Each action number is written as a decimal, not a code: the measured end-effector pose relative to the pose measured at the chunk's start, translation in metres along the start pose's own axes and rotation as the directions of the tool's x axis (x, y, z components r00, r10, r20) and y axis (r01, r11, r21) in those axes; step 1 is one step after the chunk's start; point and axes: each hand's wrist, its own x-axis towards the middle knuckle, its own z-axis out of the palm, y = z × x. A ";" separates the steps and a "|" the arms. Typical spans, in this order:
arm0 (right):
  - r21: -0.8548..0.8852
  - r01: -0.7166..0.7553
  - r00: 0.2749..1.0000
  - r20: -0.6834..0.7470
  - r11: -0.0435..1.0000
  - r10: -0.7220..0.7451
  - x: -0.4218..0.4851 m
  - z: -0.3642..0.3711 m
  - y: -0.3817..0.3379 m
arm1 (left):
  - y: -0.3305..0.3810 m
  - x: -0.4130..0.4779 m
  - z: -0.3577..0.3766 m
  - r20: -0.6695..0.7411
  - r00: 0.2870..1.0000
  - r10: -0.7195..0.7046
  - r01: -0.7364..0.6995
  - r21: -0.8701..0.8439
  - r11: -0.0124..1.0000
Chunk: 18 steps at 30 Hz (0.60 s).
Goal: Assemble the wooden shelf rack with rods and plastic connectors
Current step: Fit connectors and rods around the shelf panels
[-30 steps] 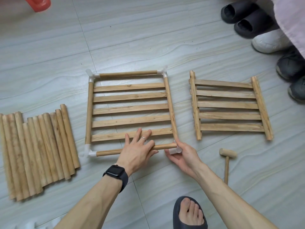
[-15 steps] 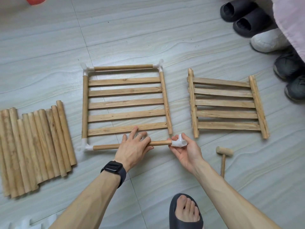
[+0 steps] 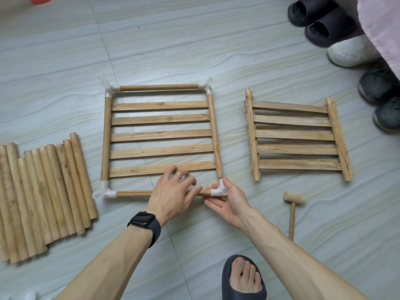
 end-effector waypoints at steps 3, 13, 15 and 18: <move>-0.051 -0.005 0.998 -0.071 0.999 0.002 0.002 0.000 0.002 | -0.004 0.013 -0.006 -0.101 0.993 -0.066 0.066 0.006 0.998; -0.042 -0.026 0.999 0.040 0.999 0.028 0.008 -0.017 -0.012 | -0.002 0.038 -0.008 -0.150 0.980 -0.130 0.147 0.106 0.983; -0.031 -0.022 0.996 0.084 0.999 0.025 0.009 -0.022 -0.011 | -0.003 0.036 -0.008 -0.143 0.983 -0.112 0.125 0.082 0.989; -0.026 -0.030 0.991 0.133 0.999 0.033 0.010 -0.027 -0.009 | -0.003 0.032 -0.009 -0.112 0.989 -0.092 0.092 -0.006 0.996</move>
